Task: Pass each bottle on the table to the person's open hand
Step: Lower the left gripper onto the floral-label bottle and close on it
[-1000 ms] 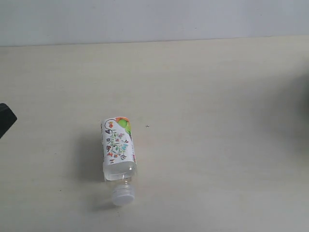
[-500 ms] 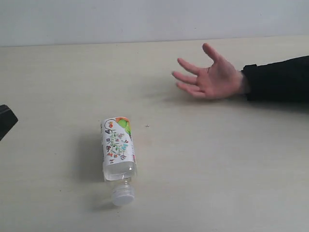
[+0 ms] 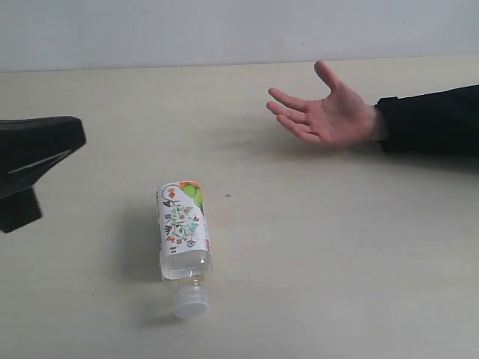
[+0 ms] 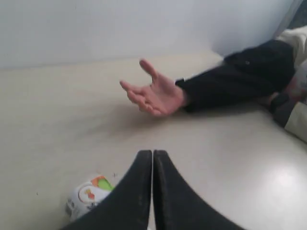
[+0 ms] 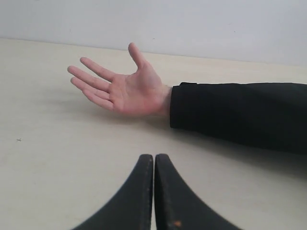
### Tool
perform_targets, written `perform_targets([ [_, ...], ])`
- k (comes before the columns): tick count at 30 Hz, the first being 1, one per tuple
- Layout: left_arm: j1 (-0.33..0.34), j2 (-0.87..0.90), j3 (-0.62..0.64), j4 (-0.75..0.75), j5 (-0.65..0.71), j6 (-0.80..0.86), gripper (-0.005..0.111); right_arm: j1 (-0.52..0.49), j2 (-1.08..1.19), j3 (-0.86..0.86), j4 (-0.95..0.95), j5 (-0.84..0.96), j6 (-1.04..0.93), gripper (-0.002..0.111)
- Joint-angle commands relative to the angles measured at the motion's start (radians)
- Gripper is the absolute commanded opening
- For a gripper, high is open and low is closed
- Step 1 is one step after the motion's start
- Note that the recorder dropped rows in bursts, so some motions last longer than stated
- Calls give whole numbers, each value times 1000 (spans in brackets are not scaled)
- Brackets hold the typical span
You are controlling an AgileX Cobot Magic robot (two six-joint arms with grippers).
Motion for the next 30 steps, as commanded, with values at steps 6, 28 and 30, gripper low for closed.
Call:
perform_targets([
  [6,2,287,-287,-24,469,-68,46,0,-9,5,-6,-15,3,1],
  [28,41,529,-466,126,553,-424,68,0,-9,5,-6,-15,3,1],
  [30,41,548,-508,260,649,-559,68,0,-9,5,-6,-15,3,1],
])
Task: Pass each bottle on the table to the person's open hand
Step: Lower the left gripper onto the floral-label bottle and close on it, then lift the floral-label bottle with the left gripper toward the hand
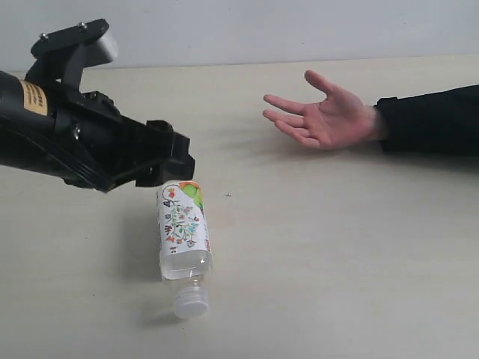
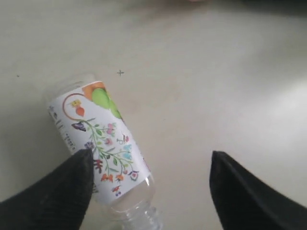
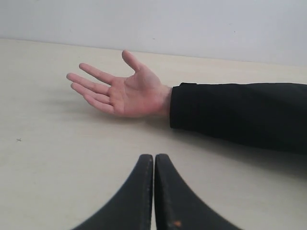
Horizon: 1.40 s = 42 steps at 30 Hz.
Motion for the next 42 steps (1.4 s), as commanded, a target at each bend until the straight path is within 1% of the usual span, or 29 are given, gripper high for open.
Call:
perform_targets([
  [1,6,38,-79,228,170,-292,68,0,-9,5,-6,-15,3,1],
  [3,4,76,-123,340,291,-418,68,0,-9,5,-6,-15,3,1],
  [5,4,120,-153,366,374,-468,68,0,-9,5,-6,-15,3,1],
  [7,0,156,-168,361,408,-468,68,0,-9,5,-6,-15,3,1],
  [9,-11,203,-174,361,415,-479,73,0,-9,5,-6,-15,3,1],
  [12,-39,272,-174,359,372,-479,87,0,-9,5,-6,-15,3,1],
  [14,-58,307,-174,359,333,-473,93,0,-9,5,-6,-15,3,1],
  [15,-63,317,-178,359,316,-471,94,0,-9,5,-6,-15,3,1],
  [17,-65,333,-189,353,276,-475,94,0,-9,5,-6,-15,3,1],
  [22,-65,353,-219,319,225,-485,94,0,-9,5,-6,-15,3,1],
  [30,-65,413,-221,319,202,-489,94,0,-9,5,-6,-15,3,1],
  [36,-65,463,-221,301,132,-523,94,0,-9,5,-6,-15,3,1],
  [42,-65,504,-221,300,122,-523,94,0,-9,5,-6,-15,3,1],
])
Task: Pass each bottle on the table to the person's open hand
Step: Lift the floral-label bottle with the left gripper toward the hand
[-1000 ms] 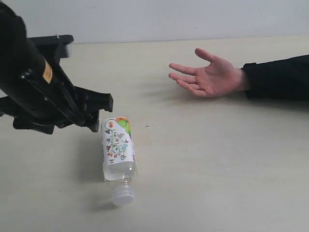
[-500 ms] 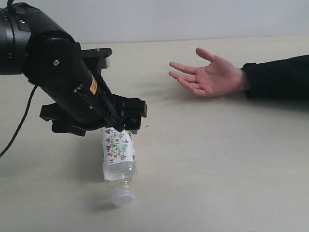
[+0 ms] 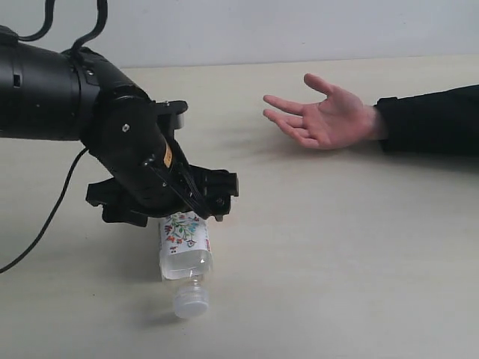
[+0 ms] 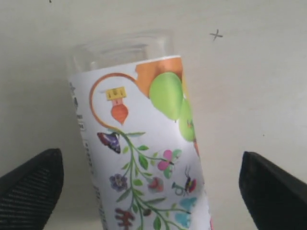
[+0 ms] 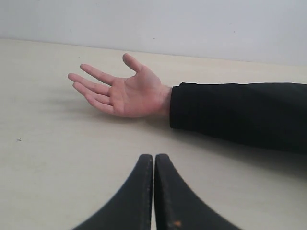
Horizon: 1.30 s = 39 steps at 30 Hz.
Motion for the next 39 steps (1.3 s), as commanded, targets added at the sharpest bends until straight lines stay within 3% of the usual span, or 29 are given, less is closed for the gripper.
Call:
perform_targets([
  [1,-5,28,-5,-7,-16,-11,94,0,-9,5,-6,-15,3,1],
  [13,-5,79,-5,-4,-61,7,91,0,-9,5,-6,-15,3,1],
  [17,-5,84,-5,-4,-65,7,64,0,-9,5,-6,-15,3,1],
  [22,-5,82,-19,15,-63,39,3,0,-9,5,-6,-17,3,1],
  [23,-5,80,-32,19,-58,66,1,0,-9,5,-6,-17,3,1],
  [29,-9,17,-181,12,8,375,2,0,-9,5,-6,-17,3,1],
  [31,-22,-19,-245,12,4,565,2,0,-9,5,-6,-17,3,1],
  [37,-99,-64,-388,12,-104,1292,1,0,-9,5,-6,-17,3,1],
  [38,-133,-60,-412,29,-136,1531,1,0,-9,5,-6,-17,3,1],
  [39,-148,-57,-420,51,-143,1612,1,0,-9,5,-6,-17,3,1],
])
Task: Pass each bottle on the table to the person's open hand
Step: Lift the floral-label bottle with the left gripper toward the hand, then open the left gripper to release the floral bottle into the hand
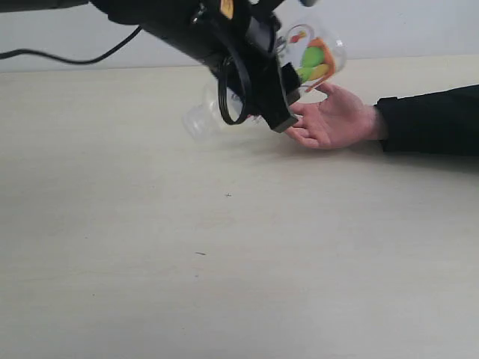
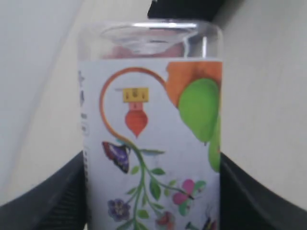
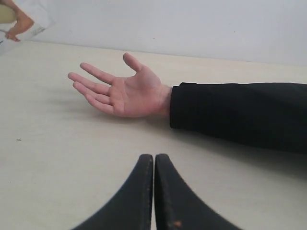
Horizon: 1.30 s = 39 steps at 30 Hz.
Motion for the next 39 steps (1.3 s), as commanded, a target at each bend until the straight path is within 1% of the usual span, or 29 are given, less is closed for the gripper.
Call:
perform_targets([
  [1,-81,20,-54,157,-58,528,1,0,-9,5,-6,-17,3,1],
  [2,-91,28,-57,230,-58,552,1,0,-9,5,-6,-17,3,1],
  [3,-107,56,-58,434,-65,559,1,0,-9,5,-6,-17,3,1],
  [4,-112,70,-58,503,-67,559,1,0,-9,5,-6,-17,3,1],
  [5,-112,97,-58,638,-89,562,0,0,-9,5,-6,-17,3,1],
  [6,-112,116,-58,708,-112,578,0,0,-9,5,-6,-17,3,1],
  [8,-112,151,-58,748,-169,633,0,0,-9,5,-6,-17,3,1],
  [10,-112,190,-76,737,-206,733,0,0,-9,5,-6,-17,3,1],
  [12,-112,243,-130,691,-194,797,0,0,-9,5,-6,-17,3,1],
  [13,-112,266,-165,674,-169,840,0,0,-9,5,-6,-17,3,1],
  [15,-112,317,-247,594,-87,948,0,0,-9,5,-6,-17,3,1],
  [17,-112,365,-333,474,7,1071,0,0,-9,5,-6,-17,3,1],
  [20,-110,433,-459,310,110,1191,0,0,-9,5,-10,-17,3,1],
  [23,-110,509,-573,234,167,1259,0,0,-9,5,-10,-17,3,1],
  [26,-106,573,-664,170,242,1276,0,0,-9,5,-10,-17,3,1],
  [28,-89,597,-686,71,242,1291,0,0,-9,5,-10,-17,3,1],
  [29,-82,605,-695,49,242,1311,0,0,-9,5,-10,-17,3,1],
  [35,-60,625,-694,83,234,1355,0,0,-9,5,-10,-17,3,1],
  [39,-64,636,-694,216,206,1372,0,0,-9,5,-10,-17,3,1],
])
